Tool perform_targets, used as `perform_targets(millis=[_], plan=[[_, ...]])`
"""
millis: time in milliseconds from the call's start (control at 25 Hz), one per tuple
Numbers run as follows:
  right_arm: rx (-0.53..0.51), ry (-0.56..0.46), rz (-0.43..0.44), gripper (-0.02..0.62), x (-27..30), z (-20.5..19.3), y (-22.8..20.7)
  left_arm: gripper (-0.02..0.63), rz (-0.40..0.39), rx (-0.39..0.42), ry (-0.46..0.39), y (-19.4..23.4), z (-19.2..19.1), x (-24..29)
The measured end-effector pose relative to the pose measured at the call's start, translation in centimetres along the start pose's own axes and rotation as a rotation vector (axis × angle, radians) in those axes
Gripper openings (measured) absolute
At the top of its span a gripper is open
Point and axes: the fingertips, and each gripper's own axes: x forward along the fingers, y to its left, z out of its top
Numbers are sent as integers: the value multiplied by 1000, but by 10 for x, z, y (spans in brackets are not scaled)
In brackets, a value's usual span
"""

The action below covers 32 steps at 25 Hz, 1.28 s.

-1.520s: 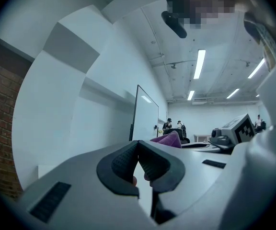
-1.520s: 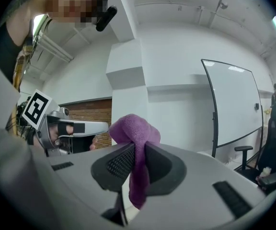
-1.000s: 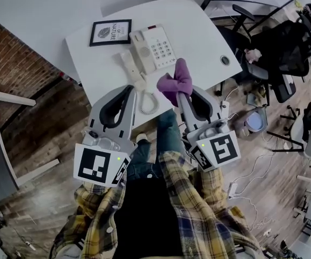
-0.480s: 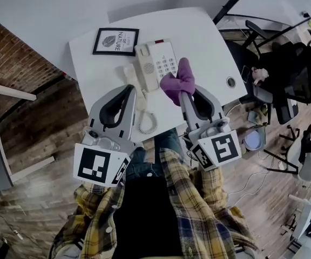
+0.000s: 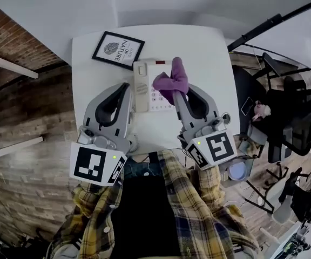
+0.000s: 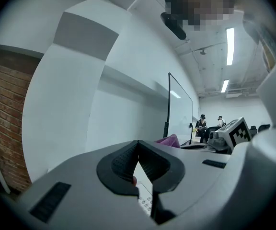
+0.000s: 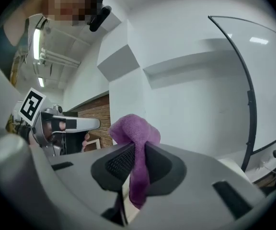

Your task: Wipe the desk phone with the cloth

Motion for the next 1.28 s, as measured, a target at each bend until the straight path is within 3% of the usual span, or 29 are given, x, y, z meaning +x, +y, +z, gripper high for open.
perform_targets(millis=[360,680,1280], plan=[[-32,47,189,60,33,2,-49,14,186,-24,-14,2,-1,46],[-44,77,319,60,53,-6,-58,14,308,-39,10,5,-15,50],[-59,95,305,60,66,-15,-41,14,290,-29,14,19,-10,38]])
